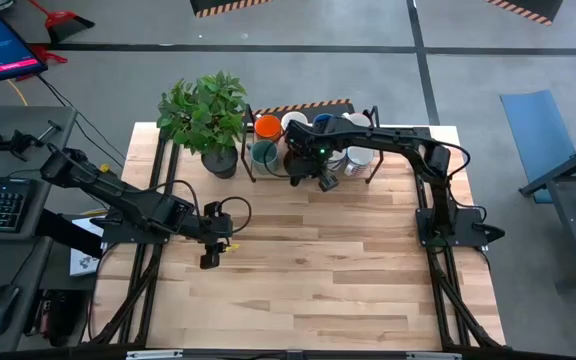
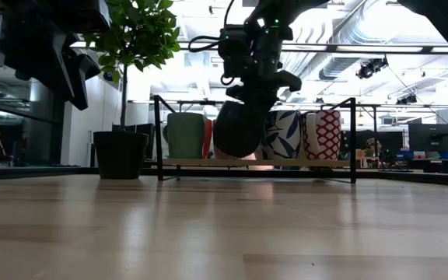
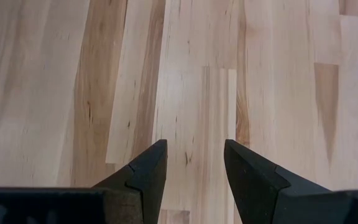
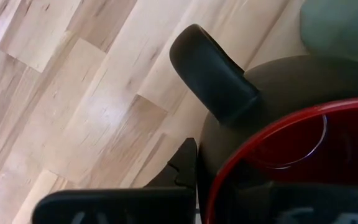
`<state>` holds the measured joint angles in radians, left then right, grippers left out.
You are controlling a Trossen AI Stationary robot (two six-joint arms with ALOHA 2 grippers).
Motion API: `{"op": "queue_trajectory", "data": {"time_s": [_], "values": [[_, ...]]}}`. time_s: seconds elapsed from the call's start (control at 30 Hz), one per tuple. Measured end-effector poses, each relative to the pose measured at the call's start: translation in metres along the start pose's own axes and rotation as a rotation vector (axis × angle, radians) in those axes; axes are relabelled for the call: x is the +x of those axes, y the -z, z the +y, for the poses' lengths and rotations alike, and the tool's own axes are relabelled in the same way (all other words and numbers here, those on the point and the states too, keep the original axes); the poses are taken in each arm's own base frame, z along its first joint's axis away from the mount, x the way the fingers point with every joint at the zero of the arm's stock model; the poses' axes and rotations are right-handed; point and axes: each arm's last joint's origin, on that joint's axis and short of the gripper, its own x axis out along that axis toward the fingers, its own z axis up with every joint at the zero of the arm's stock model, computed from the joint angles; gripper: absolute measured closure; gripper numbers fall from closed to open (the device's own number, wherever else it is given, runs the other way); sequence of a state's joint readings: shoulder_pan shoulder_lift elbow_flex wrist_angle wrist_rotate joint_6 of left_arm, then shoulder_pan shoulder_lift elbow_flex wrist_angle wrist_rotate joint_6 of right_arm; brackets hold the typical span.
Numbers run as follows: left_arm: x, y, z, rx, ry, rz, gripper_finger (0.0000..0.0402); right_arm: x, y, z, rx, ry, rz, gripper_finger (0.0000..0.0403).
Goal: Place coffee mugs
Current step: Put the black mug on the shelf
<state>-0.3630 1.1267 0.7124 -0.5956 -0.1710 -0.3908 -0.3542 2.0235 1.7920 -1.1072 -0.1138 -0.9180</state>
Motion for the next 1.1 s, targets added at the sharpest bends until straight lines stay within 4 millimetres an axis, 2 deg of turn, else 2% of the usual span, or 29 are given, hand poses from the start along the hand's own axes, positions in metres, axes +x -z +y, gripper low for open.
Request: {"op": "queue_trajectory", "data": {"time_s": [0.5, 0.8, 1.1], "values": [[0.0, -0.0009, -0.0004, -0.002, 0.004, -0.009, 0.0252, 0.0, -0.0004, 0.0005, 0.076, -0.011, -0.01, 0.0402], [0.0, -0.0023, -0.0009, -0.005, 0.01, -0.023, 0.0252, -0.0001, -0.0025, -0.0022, 0.094, 0.018, -0.032, 0.0369], [0.0, -0.0023, -0.0009, -0.005, 0.01, -0.023, 0.0252, -0.0005, -0.0041, -0.0043, 0.099, 0.04, -0.048, 0.0353]]}}
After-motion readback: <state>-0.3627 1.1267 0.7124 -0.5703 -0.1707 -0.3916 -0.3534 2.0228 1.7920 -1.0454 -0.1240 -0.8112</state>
